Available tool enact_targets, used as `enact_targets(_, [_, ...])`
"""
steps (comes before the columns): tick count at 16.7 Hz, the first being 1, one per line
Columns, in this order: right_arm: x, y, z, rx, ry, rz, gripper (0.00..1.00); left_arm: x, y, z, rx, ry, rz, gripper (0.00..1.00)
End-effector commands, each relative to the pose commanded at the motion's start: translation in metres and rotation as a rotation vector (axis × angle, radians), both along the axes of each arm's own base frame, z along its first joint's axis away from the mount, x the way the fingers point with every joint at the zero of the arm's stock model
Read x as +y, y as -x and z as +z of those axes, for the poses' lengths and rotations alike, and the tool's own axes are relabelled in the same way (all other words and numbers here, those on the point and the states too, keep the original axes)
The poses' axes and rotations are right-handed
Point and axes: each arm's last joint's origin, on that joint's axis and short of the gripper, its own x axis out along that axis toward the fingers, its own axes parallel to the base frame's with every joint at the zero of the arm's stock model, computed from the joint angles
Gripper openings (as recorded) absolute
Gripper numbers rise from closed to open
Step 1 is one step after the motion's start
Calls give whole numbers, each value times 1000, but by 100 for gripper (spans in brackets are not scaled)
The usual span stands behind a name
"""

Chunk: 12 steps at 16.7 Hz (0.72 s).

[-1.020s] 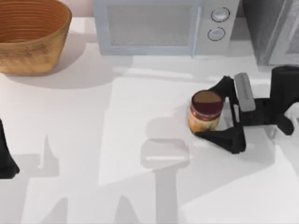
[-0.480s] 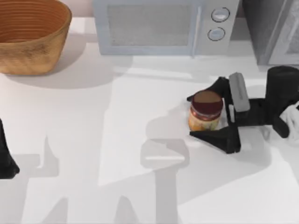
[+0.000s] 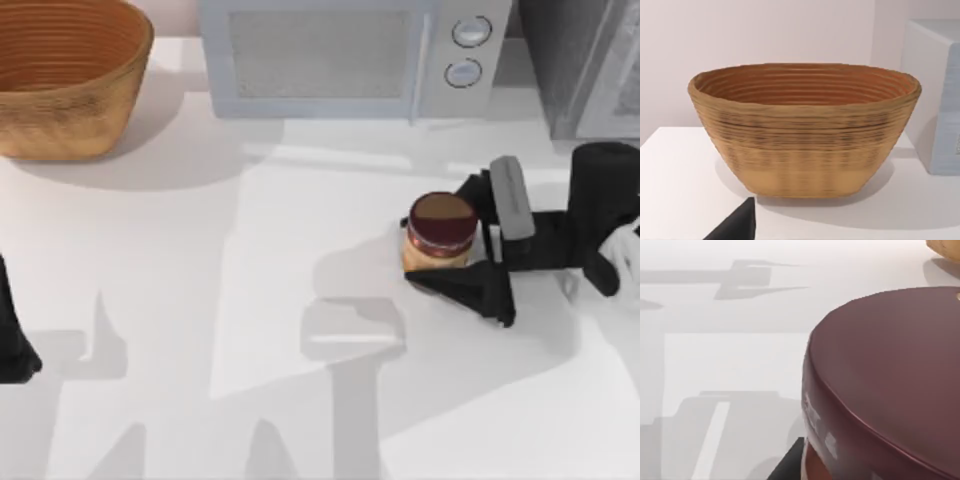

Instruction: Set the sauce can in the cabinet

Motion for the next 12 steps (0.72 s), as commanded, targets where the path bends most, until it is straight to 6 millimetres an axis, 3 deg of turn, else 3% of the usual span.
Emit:
enact_targets(3, [0,0,0,0,0,0,2,0,0,0,0,0,0,100])
enact_targets(12, [-1,-1,0,0,0,-4,0,0,0,0,0,0,0,100])
